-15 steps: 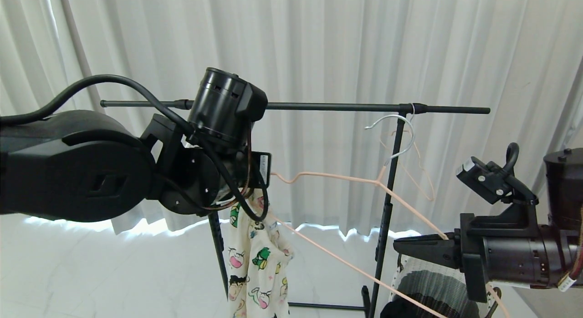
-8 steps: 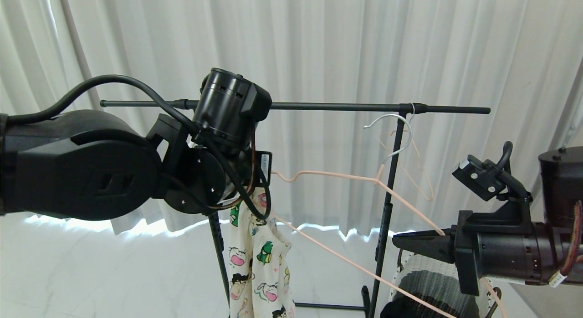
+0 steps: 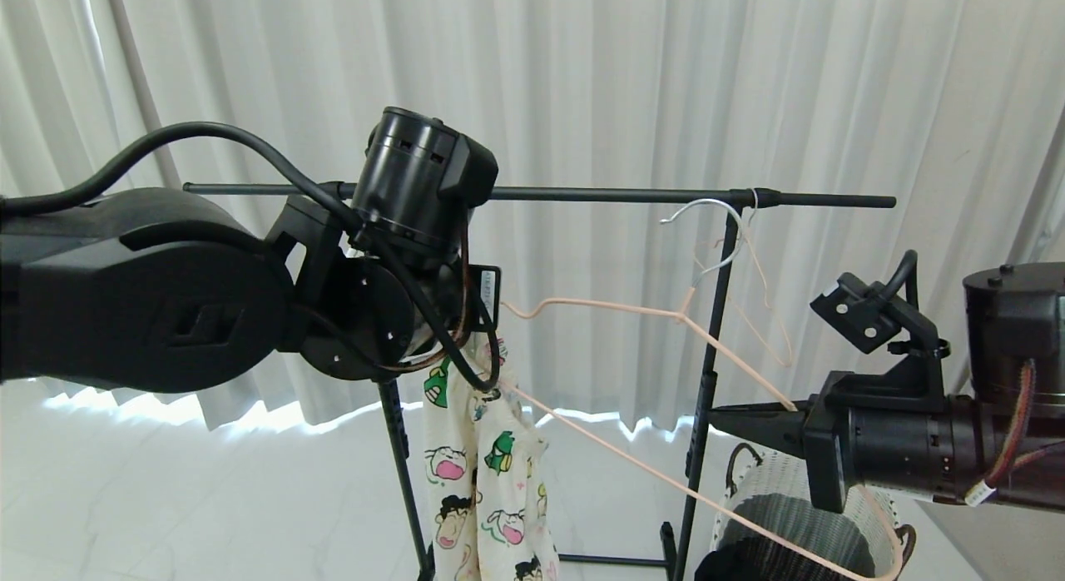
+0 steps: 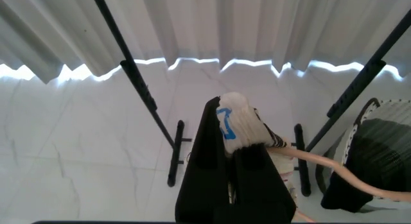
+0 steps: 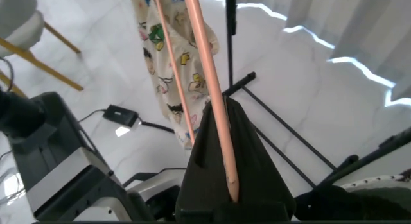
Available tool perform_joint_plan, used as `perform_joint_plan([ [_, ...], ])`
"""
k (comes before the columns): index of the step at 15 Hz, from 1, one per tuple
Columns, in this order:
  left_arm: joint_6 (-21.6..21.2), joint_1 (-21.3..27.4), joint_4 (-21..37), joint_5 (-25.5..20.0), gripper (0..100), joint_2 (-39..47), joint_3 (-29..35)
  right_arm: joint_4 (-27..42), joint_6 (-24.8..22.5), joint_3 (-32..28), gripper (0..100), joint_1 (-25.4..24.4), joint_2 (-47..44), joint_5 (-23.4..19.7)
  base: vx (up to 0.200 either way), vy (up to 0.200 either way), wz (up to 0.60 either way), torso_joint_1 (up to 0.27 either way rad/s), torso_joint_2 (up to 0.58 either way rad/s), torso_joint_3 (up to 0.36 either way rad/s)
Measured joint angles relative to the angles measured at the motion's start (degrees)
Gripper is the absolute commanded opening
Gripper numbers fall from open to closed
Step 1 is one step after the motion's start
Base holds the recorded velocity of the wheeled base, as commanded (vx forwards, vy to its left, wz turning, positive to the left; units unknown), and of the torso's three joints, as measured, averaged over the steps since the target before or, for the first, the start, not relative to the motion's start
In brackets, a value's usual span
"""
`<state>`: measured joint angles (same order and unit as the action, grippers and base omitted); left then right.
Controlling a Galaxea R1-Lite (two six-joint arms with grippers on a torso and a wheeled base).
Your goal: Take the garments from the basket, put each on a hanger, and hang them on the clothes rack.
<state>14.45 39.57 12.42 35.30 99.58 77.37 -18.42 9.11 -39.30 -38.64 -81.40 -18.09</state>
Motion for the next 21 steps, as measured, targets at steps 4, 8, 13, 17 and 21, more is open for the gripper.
perform_joint_plan([
  [4, 0.0, -0.1, 0.2, 0.0, 0, -0.2, 0.2, -0.1, 1.2, -1.0, 0, 0.1, 0.0, 1.0, 0.0, 0.0, 0.0, 0.0, 0.0, 0.0],
  [8, 0.5, 2.3, 0.3, 0.0, 0, -0.2, 0.5, -0.1, 1.3, -1.8, 0, -2.5, -0.7, 1.2, 0.0, 0.0, 0.0, 0.0, 0.0, 0.0],
  [13, 3.0, 5.9, 0.2, -0.1, 0, -0.3, 1.6, -4.2, 3.1, -2.3, 0, -5.0, -3.0, 3.0, 0.0, 0.0, 0.0, 0.0, 0.0, 0.0],
  [17, 3.2, 8.7, 0.3, -0.8, 0, -0.4, 1.6, -4.8, 4.3, -3.9, 0, -7.5, -5.3, 3.4, 0.0, 0.0, 0.0, 0.0, 0.0, 0.0],
  [21, -0.3, 9.1, 0.3, -3.5, 0, -0.9, 0.9, -4.7, 4.1, -4.1, 0, -8.6, -6.4, 3.4, 0.0, 0.0, 0.0, 0.0, 0.0, 0.0],
])
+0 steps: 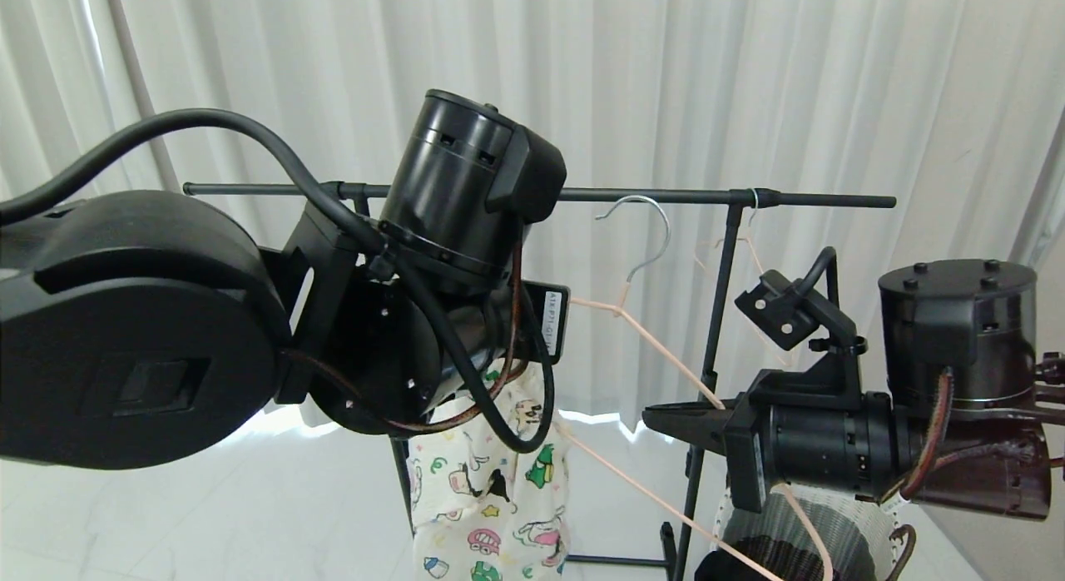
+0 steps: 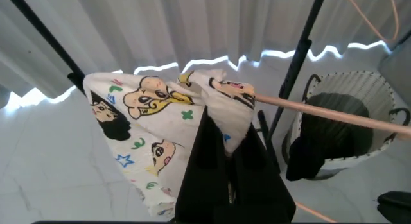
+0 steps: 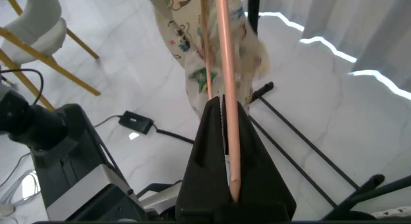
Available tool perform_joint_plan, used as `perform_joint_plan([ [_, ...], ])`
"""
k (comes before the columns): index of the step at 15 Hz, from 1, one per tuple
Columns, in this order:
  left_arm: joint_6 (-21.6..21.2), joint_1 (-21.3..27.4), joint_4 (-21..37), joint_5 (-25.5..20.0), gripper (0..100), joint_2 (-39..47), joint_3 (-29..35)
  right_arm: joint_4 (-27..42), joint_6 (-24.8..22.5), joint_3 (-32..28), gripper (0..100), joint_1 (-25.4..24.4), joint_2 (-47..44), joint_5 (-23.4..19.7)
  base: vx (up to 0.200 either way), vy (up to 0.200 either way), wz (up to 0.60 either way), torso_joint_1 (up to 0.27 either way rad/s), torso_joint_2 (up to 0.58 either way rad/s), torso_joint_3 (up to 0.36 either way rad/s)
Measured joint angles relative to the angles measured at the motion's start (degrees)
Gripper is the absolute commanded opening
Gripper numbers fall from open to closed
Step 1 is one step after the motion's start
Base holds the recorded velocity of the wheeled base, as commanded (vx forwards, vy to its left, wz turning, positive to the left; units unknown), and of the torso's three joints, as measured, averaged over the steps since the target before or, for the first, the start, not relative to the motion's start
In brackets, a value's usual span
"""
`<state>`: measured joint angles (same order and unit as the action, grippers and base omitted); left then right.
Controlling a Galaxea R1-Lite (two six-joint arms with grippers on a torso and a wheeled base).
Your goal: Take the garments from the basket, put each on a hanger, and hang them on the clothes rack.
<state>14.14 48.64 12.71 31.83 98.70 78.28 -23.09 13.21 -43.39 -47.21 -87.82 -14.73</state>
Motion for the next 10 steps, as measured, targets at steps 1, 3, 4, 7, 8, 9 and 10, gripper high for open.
perform_joint_plan([
  [1, -0.6, -0.7, -0.1, 0.0, 0, -0.2, -0.1, 0.4, -0.1, 0.4, 0, 0.1, 0.0, 0.0, 0.0, 0.0, 0.0, 0.0, 0.0, 0.0],
  [3, -2.4, -3.1, 0.0, -0.2, 0, -0.4, 0.1, 2.5, -0.6, 0.9, 0, 0.5, 0.4, 0.1, 0.0, 0.0, 0.0, 0.0, 0.0, 0.0],
  [4, -2.6, -3.5, 0.0, -1.0, 0, -0.6, 0.5, 2.6, -0.8, 1.0, 0, 0.6, 0.5, 0.1, 0.0, 0.0, 0.0, 0.0, 0.0, 0.0],
  [7, -2.5, -0.7, 0.0, -4.9, 0, -1.5, 0.4, 2.1, -0.8, 0.2, 0, 0.4, -0.3, 0.0, 0.0, 0.0, 0.0, 0.0, 0.0, 0.0],
  [8, -2.5, 0.3, -0.2, -5.9, 0, -1.6, 0.4, 2.1, -0.7, -0.3, 0, 0.3, -0.5, 0.0, 0.0, 0.0, 0.0, 0.0, 0.0, 0.0],
  [9, -2.5, 1.2, -0.1, -6.8, 0, -1.7, 0.4, 2.1, -0.6, -0.7, 0, 0.2, -0.7, 0.0, 0.0, 0.0, 0.0, 0.0, 0.0, 0.0],
  [10, -2.5, 2.0, -0.2, -7.8, 0, -1.7, 0.4, 2.1, -0.5, -1.0, 0, 0.2, -1.0, 0.0, 0.0, 0.0, 0.0, 0.0, 0.0, 0.0],
])
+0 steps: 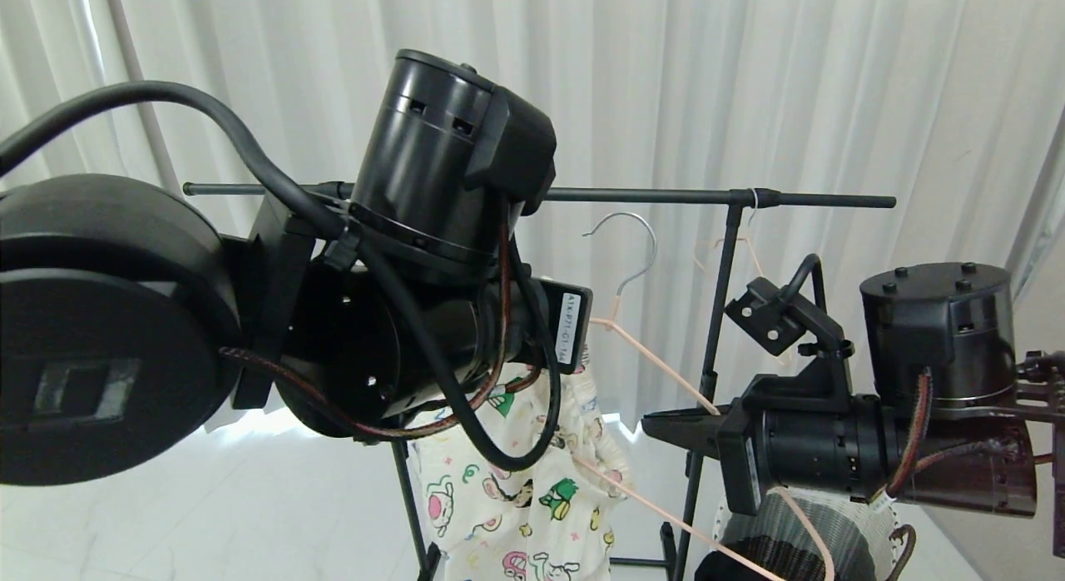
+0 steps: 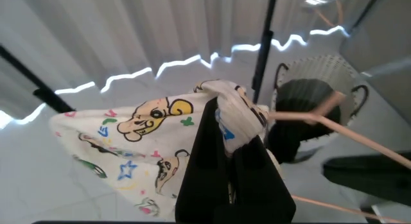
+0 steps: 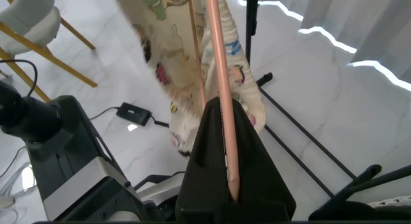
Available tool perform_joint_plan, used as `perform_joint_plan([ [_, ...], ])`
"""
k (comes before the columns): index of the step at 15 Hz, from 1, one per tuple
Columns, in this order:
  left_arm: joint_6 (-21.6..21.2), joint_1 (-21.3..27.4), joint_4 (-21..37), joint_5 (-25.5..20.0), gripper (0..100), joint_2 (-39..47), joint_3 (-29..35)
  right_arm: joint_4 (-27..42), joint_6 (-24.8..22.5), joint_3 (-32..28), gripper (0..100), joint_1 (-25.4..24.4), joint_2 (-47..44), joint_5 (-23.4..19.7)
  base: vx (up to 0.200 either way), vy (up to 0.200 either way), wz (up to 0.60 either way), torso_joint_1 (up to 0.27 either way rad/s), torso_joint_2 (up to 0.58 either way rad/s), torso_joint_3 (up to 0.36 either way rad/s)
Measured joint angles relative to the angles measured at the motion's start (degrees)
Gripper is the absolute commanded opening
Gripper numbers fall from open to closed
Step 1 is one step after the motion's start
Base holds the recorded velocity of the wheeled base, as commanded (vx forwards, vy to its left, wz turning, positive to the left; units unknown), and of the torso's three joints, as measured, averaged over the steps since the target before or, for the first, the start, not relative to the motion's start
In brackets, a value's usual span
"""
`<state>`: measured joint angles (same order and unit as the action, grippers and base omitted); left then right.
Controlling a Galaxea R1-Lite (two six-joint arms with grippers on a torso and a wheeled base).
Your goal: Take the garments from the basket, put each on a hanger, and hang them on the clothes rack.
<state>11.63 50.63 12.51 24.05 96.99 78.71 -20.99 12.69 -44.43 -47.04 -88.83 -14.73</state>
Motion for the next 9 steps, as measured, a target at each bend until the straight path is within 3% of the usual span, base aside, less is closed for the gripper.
perform_joint_plan([
  [3, 0.0, 1.0, -0.3, -2.6, 0, 0.0, 1.0, 0.0, 0.0, -1.4, 0, -0.5, -1.2, 0.0, 0.0, 0.0, 0.0, 0.0, 0.0, 0.0],
  [8, 0.1, 1.0, -0.3, -2.5, 0, -0.5, 0.7, 0.0, 0.6, -2.0, 0, -0.7, -2.3, 0.1, 0.0, 0.0, 0.0, 0.0, 0.0, 0.0],
  [9, 0.1, 1.0, -0.3, -2.5, 100, -0.5, 0.5, 0.0, 0.7, -2.0, 0, -0.7, -2.3, 0.6, 0.0, 0.0, 0.0, 0.0, 0.0, 0.0],
])
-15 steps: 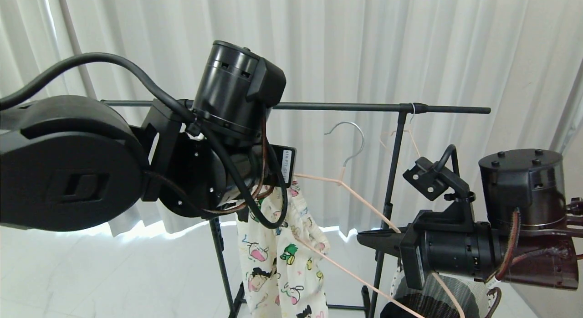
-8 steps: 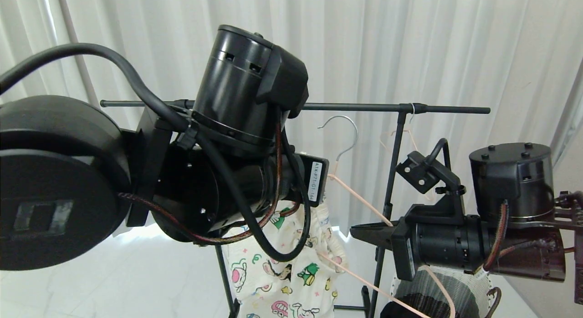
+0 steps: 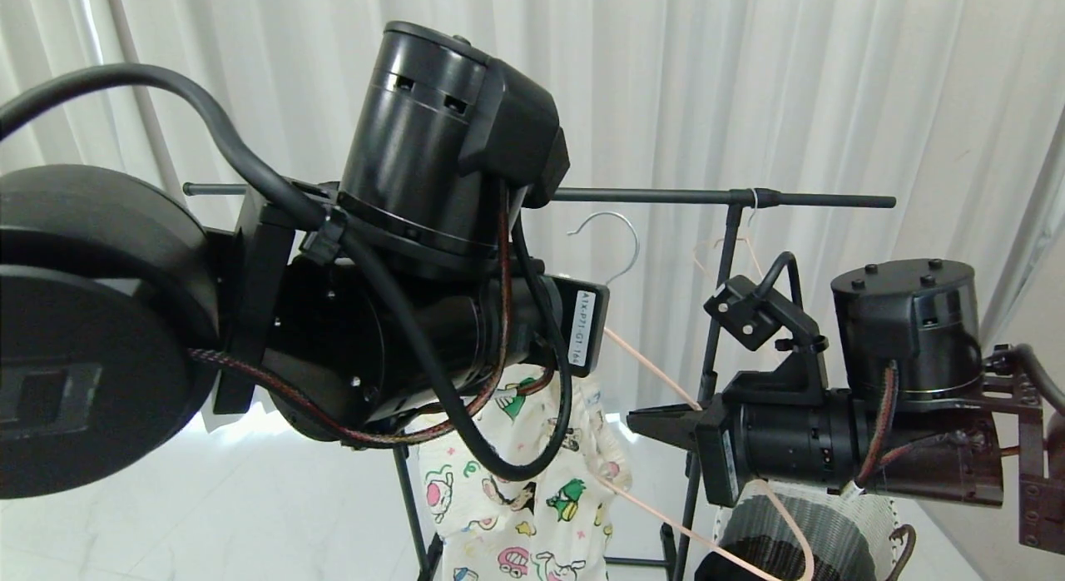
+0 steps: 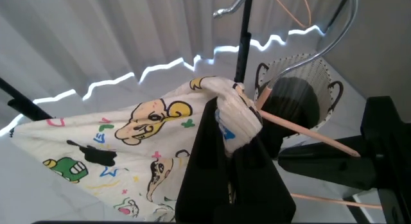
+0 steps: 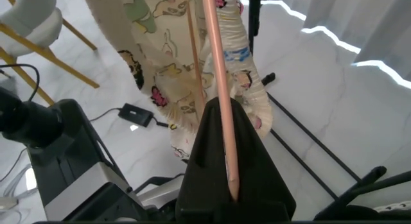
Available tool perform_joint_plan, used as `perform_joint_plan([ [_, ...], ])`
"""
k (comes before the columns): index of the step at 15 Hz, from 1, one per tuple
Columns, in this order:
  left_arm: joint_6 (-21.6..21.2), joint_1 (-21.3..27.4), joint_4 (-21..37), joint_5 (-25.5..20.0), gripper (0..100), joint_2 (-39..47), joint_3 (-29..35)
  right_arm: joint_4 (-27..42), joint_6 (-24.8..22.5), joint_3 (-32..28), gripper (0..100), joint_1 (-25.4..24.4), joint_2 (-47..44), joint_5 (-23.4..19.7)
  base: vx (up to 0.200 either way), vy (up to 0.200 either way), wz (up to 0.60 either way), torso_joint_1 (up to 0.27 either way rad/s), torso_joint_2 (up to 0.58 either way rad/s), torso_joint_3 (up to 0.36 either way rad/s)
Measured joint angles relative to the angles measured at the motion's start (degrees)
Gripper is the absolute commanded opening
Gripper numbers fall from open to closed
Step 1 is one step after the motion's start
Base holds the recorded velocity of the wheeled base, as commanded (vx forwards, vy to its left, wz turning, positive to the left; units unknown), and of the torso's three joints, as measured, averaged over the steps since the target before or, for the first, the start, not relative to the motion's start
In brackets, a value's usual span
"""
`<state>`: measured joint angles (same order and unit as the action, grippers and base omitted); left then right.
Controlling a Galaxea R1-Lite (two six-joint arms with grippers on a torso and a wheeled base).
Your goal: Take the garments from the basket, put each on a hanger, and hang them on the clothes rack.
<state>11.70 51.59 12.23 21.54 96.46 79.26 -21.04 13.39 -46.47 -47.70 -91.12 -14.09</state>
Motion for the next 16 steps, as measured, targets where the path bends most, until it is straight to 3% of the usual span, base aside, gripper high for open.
perform_joint_plan([
  [4, -0.7, -1.8, 0.0, 0.2, 100, -0.4, -0.3, -0.4, 1.0, 0.2, 0, 0.1, 0.3, 2.9, 0.0, 0.0, 0.0, 0.0, 0.0, 0.0],
  [13, -1.0, -2.8, 0.0, 0.2, 100, -4.1, -4.9, -13.9, 1.7, 3.2, 0, 0.8, -0.2, 10.2, 0.0, 0.0, 0.0, 0.0, 0.0, 0.0],
  [16, -1.1, -2.7, -1.1, 0.2, 100, -7.6, -11.9, -16.3, 0.9, 8.5, 0, 1.6, 1.1, 11.2, 0.0, 0.0, 0.0, 0.0, 0.0, 0.0],
])
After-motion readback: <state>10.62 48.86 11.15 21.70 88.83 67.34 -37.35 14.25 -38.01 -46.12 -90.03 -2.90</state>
